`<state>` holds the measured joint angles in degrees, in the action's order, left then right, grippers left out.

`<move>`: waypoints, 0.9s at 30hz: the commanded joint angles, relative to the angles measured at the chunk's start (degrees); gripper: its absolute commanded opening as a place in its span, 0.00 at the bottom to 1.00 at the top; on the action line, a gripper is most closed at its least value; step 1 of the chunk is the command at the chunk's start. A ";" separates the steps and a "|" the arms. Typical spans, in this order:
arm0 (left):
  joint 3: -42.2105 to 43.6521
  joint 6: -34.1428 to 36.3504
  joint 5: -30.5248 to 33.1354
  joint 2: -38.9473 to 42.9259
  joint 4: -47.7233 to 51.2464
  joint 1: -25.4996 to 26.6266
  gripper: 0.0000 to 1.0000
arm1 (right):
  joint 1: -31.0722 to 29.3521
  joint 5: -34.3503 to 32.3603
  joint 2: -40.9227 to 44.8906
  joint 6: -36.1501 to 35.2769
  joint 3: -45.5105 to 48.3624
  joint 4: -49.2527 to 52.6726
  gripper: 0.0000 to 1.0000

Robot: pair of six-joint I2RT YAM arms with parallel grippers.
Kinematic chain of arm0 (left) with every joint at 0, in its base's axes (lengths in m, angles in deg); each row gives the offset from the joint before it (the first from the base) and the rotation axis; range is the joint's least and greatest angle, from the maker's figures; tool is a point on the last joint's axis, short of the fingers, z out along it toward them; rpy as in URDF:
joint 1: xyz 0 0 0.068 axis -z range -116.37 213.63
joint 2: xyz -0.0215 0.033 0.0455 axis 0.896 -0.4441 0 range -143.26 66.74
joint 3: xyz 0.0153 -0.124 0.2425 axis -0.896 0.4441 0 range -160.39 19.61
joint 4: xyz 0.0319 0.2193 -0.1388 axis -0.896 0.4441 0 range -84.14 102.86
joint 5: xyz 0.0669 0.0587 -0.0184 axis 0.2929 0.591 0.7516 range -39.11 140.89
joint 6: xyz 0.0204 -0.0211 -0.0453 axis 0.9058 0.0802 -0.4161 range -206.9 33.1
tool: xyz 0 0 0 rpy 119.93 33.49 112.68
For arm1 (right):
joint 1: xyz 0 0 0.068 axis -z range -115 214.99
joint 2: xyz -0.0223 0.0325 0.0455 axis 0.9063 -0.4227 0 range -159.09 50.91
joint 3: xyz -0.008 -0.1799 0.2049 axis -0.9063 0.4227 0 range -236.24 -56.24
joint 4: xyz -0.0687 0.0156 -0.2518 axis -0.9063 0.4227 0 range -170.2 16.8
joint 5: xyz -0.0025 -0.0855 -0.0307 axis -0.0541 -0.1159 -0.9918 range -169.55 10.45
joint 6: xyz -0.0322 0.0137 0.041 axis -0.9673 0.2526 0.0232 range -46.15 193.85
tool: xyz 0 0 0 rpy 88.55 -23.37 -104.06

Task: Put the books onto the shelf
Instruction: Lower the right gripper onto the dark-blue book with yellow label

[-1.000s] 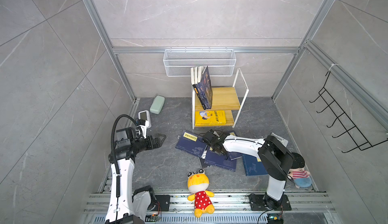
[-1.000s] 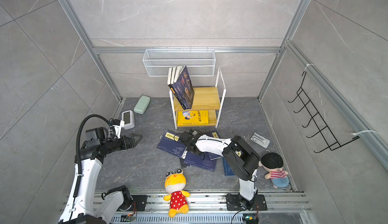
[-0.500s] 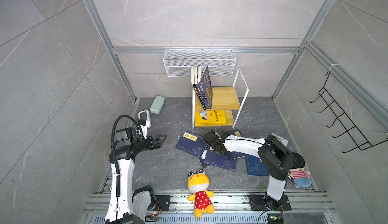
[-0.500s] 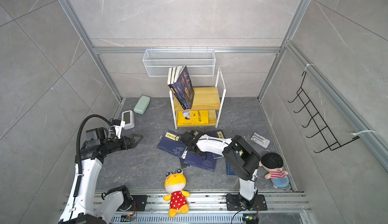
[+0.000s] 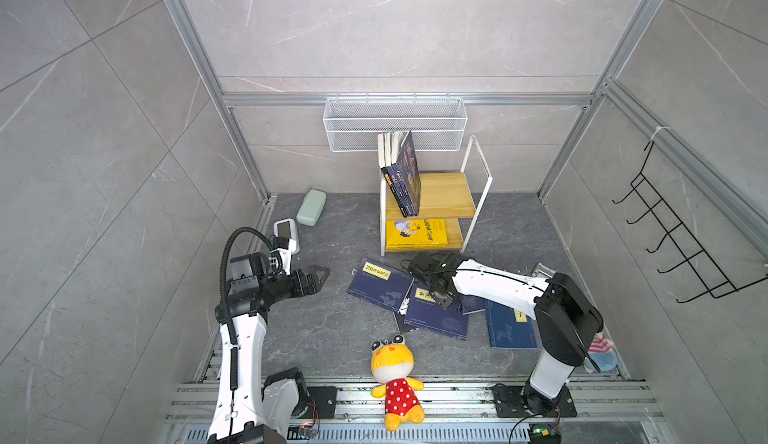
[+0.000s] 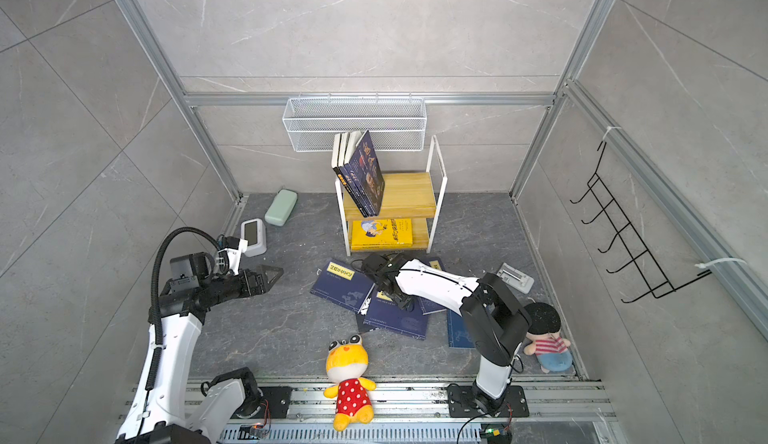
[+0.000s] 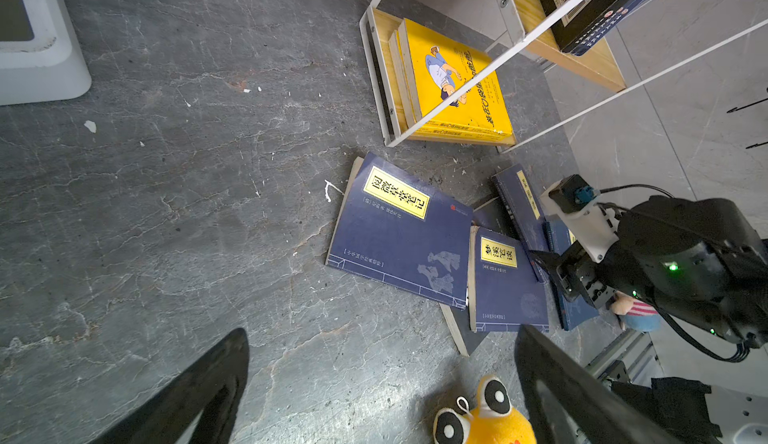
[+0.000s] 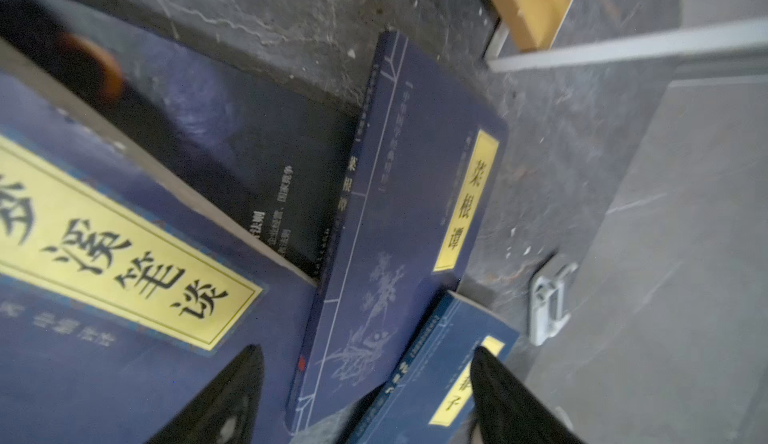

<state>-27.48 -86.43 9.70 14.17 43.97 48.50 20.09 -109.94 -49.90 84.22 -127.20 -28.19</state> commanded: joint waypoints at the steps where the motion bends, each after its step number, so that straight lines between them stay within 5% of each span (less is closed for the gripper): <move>1: 0.59 -0.11 -2.38 0.65 -1.63 -0.33 1.00 | 3.21 6.40 4.79 6.70 2.54 -6.66 0.85; 7: 0.02 -0.88 -2.53 0.66 -1.45 -0.85 1.00 | 4.53 9.44 0.97 13.38 3.49 -19.63 0.99; 27: 0.55 -1.19 -3.14 0.64 -1.26 -1.43 1.00 | 16.08 20.46 -7.74 20.27 12.51 -32.94 0.88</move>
<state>-26.85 -87.15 8.50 14.45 43.58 47.69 36.05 -92.50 -53.79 101.97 -117.67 -61.61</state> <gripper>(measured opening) 0.996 0.884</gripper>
